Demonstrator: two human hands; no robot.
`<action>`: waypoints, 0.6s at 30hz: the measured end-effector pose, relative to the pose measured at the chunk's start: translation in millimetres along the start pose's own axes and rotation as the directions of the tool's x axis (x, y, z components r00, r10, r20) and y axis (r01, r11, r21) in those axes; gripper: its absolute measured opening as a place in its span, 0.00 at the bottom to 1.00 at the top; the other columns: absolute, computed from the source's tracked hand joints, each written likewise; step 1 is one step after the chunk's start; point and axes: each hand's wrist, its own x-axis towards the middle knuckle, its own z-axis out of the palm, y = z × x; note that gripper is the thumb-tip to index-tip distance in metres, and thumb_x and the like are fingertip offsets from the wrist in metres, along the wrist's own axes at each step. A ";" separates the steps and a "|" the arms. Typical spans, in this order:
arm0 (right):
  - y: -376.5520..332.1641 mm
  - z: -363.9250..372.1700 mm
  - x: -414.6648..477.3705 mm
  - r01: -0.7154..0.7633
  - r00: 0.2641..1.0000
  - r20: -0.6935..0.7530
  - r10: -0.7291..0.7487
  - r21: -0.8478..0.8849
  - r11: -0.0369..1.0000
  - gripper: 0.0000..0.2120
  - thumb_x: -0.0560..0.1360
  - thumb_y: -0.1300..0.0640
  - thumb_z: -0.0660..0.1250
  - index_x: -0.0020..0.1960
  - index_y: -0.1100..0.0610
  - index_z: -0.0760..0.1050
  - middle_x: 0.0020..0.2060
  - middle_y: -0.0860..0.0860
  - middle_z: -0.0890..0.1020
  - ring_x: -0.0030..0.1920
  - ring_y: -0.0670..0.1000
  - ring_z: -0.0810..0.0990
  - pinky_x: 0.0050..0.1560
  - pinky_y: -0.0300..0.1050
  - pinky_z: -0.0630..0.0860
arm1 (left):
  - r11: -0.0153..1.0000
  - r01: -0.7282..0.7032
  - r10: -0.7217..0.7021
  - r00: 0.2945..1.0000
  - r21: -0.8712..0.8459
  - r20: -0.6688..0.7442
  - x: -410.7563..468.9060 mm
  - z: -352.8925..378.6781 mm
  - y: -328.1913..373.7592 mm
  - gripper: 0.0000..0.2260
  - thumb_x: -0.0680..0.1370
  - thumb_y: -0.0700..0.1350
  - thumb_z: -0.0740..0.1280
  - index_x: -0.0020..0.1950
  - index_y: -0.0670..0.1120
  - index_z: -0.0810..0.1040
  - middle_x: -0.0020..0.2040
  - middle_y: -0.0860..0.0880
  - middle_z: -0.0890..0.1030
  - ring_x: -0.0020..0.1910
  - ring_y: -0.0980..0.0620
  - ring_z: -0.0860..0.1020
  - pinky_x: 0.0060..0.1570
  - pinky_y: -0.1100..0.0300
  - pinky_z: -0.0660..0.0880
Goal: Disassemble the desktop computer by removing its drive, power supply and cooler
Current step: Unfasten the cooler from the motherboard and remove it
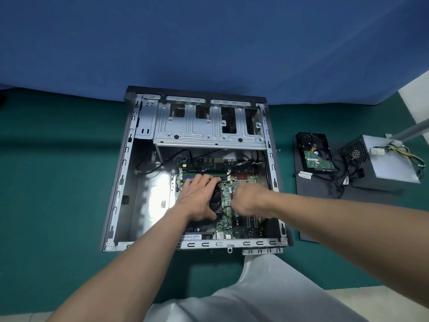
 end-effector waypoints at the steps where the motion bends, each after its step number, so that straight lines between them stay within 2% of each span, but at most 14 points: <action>1: 2.2 -0.5 -2.8 0.113 0.990 -0.049 -0.134 -0.303 0.946 0.07 0.80 0.58 0.56 0.48 0.59 0.71 0.49 0.54 0.79 0.42 0.52 0.76 0.41 0.44 0.75 | 1.000 0.001 -0.001 1.000 0.001 -0.001 0.3 0.2 0.1 0.48 0.64 0.56 0.78 0.77 0.52 0.54 0.72 0.51 0.63 0.69 0.50 0.59 0.68 0.52 0.54; 3: 6.8 -3.2 -9.2 0.257 0.909 -0.007 -0.416 -0.777 0.574 0.11 0.82 0.55 0.54 0.48 0.58 0.72 0.41 0.52 0.77 0.39 0.54 0.76 0.37 0.46 0.71 | 1.000 0.000 0.000 1.000 0.006 0.001 0.4 -0.1 -0.2 0.48 0.64 0.56 0.78 0.77 0.51 0.54 0.72 0.51 0.63 0.69 0.50 0.59 0.68 0.53 0.55; 4: 8.4 -4.4 -10.9 0.288 0.860 0.063 -0.507 -0.880 0.378 0.13 0.83 0.54 0.52 0.49 0.57 0.73 0.35 0.51 0.74 0.35 0.52 0.74 0.34 0.46 0.69 | 1.000 -0.003 0.003 1.000 0.007 0.005 0.3 -0.4 -0.1 0.48 0.64 0.56 0.78 0.77 0.51 0.54 0.72 0.50 0.63 0.69 0.50 0.59 0.68 0.53 0.55; 5: 8.0 -4.7 -12.6 0.292 0.830 0.109 -0.547 -0.921 0.259 0.14 0.83 0.53 0.51 0.48 0.57 0.73 0.32 0.50 0.71 0.33 0.51 0.72 0.32 0.46 0.66 | 1.000 -0.004 0.004 1.000 0.008 0.008 0.4 -0.7 0.3 0.48 0.64 0.56 0.78 0.77 0.51 0.54 0.72 0.50 0.63 0.69 0.50 0.59 0.67 0.53 0.55; 6: 5.5 -4.3 -13.8 0.286 0.815 0.116 -0.568 -0.933 0.219 0.14 0.83 0.54 0.51 0.46 0.57 0.71 0.31 0.49 0.69 0.33 0.51 0.71 0.30 0.46 0.64 | 1.000 -0.005 0.005 1.000 0.010 0.007 0.4 -1.1 0.5 0.48 0.64 0.56 0.77 0.77 0.51 0.54 0.72 0.50 0.63 0.69 0.50 0.59 0.67 0.53 0.55; 7: 1.0 -2.9 -14.3 0.284 0.809 0.089 -0.582 -0.924 0.254 0.12 0.83 0.54 0.53 0.44 0.56 0.70 0.30 0.49 0.68 0.34 0.51 0.71 0.29 0.45 0.63 | 1.000 -0.006 0.006 1.000 0.013 0.006 0.4 -1.3 0.2 0.48 0.64 0.56 0.77 0.77 0.51 0.54 0.72 0.50 0.63 0.69 0.50 0.59 0.68 0.52 0.55; 9: -7.4 1.4 -14.1 0.353 0.789 -0.051 -0.612 -0.778 0.520 0.07 0.80 0.56 0.59 0.45 0.55 0.73 0.32 0.49 0.68 0.35 0.53 0.71 0.32 0.44 0.65 | 1.000 -0.007 0.007 1.000 0.010 0.004 0.2 -1.4 -0.5 0.47 0.64 0.56 0.76 0.77 0.51 0.55 0.71 0.50 0.63 0.68 0.50 0.59 0.68 0.52 0.55; 11: -12.6 2.1 -10.6 0.354 0.848 -0.233 -0.476 -0.420 0.836 0.07 0.76 0.57 0.66 0.42 0.59 0.74 0.32 0.50 0.72 0.34 0.52 0.74 0.32 0.41 0.66 | 1.000 -0.011 0.011 1.000 0.004 -0.001 0.0 -0.9 -1.5 0.47 0.64 0.56 0.76 0.76 0.51 0.55 0.70 0.51 0.64 0.67 0.50 0.60 0.67 0.52 0.56; 12: -11.5 -0.6 -8.1 0.276 0.912 -0.260 -0.316 -0.181 0.944 0.10 0.76 0.56 0.66 0.39 0.58 0.71 0.32 0.51 0.74 0.31 0.49 0.74 0.28 0.38 0.65 | 1.000 -0.013 0.013 1.000 0.002 -0.004 0.0 -1.0 -1.8 0.47 0.64 0.56 0.76 0.76 0.51 0.56 0.70 0.51 0.64 0.67 0.50 0.60 0.67 0.53 0.56; 13: -8.2 -3.8 -4.3 0.145 0.967 -0.221 -0.123 0.086 0.986 0.12 0.77 0.55 0.65 0.38 0.58 0.69 0.31 0.52 0.75 0.27 0.47 0.72 0.24 0.36 0.64 | 1.000 -0.011 0.011 1.000 -0.001 -0.003 0.0 -0.9 -2.4 0.47 0.64 0.56 0.77 0.76 0.51 0.55 0.71 0.51 0.64 0.67 0.50 0.60 0.67 0.53 0.56; 14: -3.9 -6.2 -1.5 -0.032 0.993 -0.092 0.068 0.345 0.938 0.11 0.79 0.55 0.63 0.40 0.58 0.69 0.28 0.51 0.74 0.24 0.46 0.70 0.21 0.34 0.62 | 1.000 -0.005 0.005 1.000 -0.008 0.002 -0.1 -0.4 -2.4 0.47 0.64 0.57 0.77 0.77 0.52 0.55 0.71 0.51 0.63 0.68 0.50 0.60 0.67 0.52 0.55; 15: -0.4 -8.1 -1.2 -0.215 0.976 0.094 0.195 0.515 0.830 0.09 0.80 0.56 0.60 0.44 0.60 0.69 0.26 0.51 0.74 0.21 0.45 0.66 0.20 0.34 0.61 | 1.000 0.002 -0.002 1.000 -0.016 0.004 0.1 0.2 -2.2 0.48 0.64 0.57 0.77 0.77 0.52 0.54 0.72 0.51 0.63 0.68 0.50 0.59 0.68 0.53 0.55; 16: 2.3 -8.9 -1.6 -0.337 0.941 0.227 0.250 0.570 0.749 0.08 0.81 0.57 0.57 0.47 0.61 0.69 0.26 0.51 0.73 0.21 0.44 0.63 0.19 0.34 0.60 | 1.000 0.006 -0.006 1.000 -0.020 0.003 0.0 0.2 -2.0 0.48 0.64 0.57 0.78 0.77 0.52 0.54 0.72 0.51 0.63 0.69 0.51 0.59 0.68 0.53 0.55; 18: 3.1 -6.3 -2.3 -0.376 0.925 0.268 0.269 0.546 0.749 0.08 0.82 0.59 0.55 0.50 0.61 0.69 0.32 0.52 0.74 0.22 0.44 0.61 0.19 0.34 0.60 | 1.000 0.005 -0.005 1.000 -0.019 0.004 0.5 -0.1 -1.4 0.49 0.64 0.57 0.78 0.77 0.52 0.54 0.72 0.51 0.63 0.69 0.51 0.59 0.68 0.53 0.55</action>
